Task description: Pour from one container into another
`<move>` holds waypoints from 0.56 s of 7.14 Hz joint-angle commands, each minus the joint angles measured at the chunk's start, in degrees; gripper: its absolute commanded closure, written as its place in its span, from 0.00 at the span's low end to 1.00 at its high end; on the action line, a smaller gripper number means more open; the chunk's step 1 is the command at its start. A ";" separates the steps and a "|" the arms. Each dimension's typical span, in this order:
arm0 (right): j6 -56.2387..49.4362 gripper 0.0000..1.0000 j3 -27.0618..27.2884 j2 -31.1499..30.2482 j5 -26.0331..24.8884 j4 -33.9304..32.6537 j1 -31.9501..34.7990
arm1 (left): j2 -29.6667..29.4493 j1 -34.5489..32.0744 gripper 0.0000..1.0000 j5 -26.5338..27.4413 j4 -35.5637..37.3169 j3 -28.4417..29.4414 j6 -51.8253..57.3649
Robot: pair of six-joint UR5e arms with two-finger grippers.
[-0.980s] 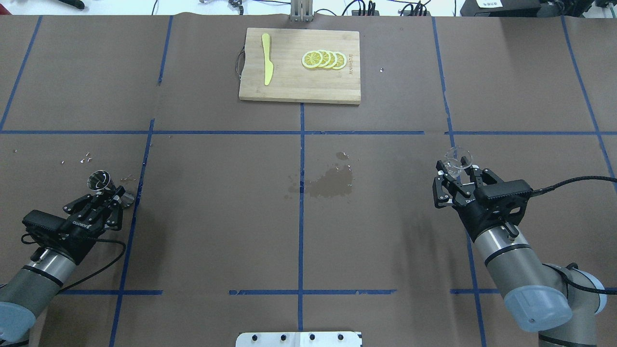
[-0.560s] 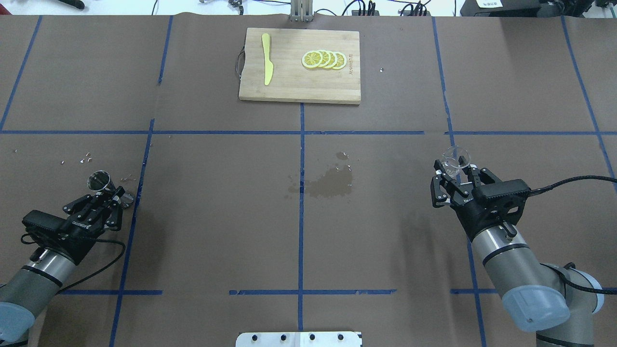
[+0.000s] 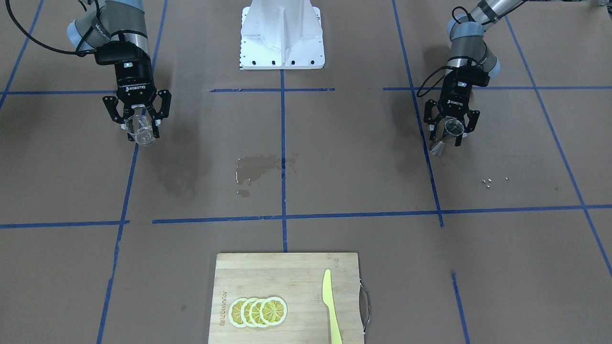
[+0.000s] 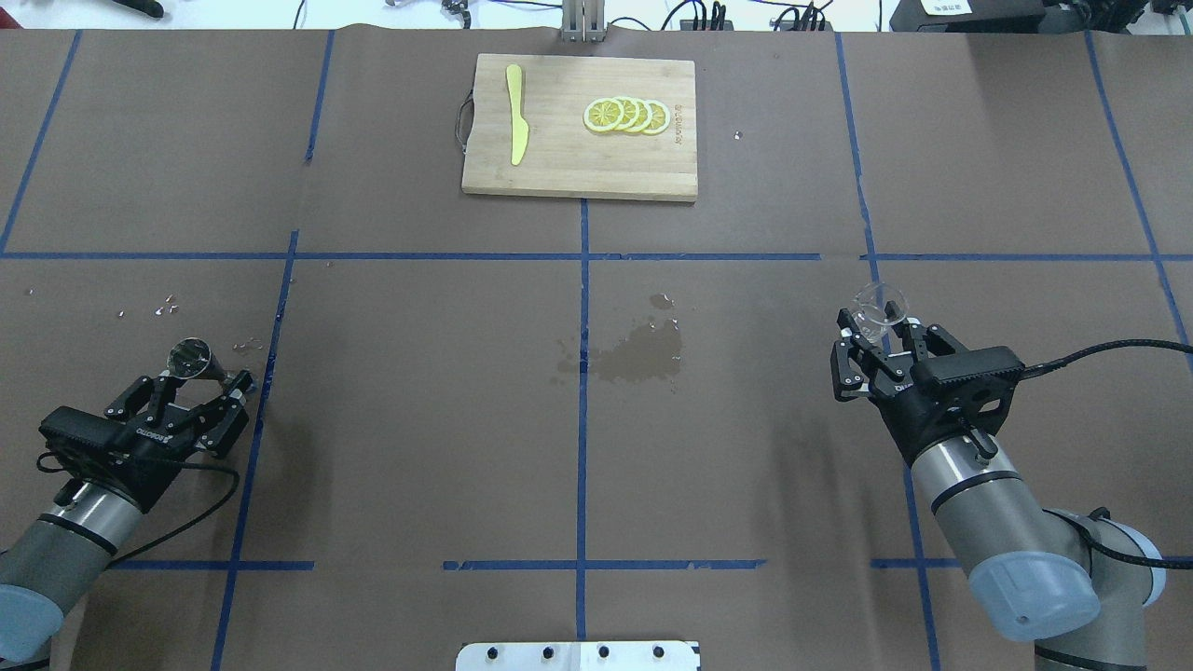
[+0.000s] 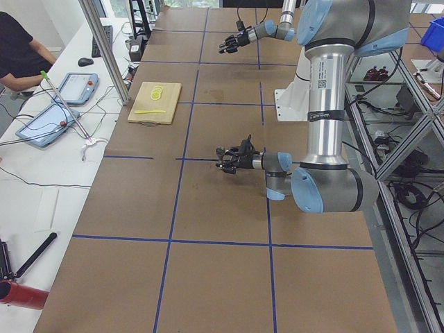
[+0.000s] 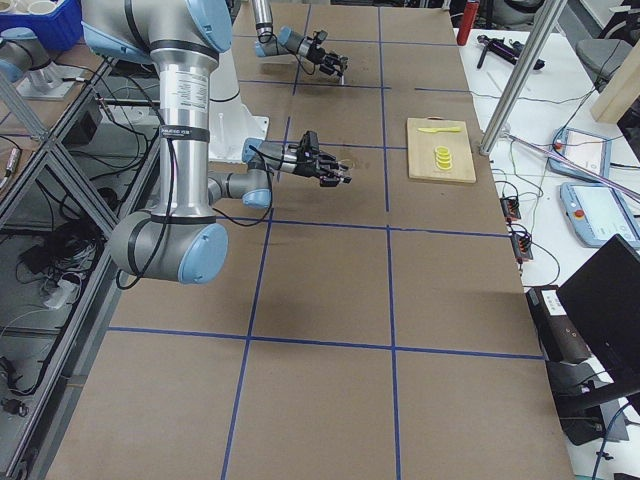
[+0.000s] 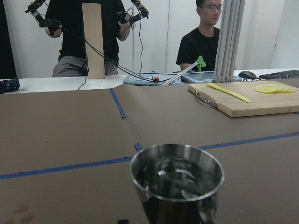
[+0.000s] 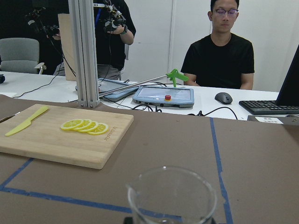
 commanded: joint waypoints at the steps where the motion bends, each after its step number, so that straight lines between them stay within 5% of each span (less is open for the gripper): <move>1: 0.00 1.00 -0.09 0.04 0.00 -0.03 0.00 | 0.10 0.00 0.06 0.00 -0.09 -0.07 -0.03; 4: 0.00 1.00 -0.09 0.21 0.00 -0.03 -0.09 | 4.47 -0.09 0.01 -7.51 0.26 -3.04 1.37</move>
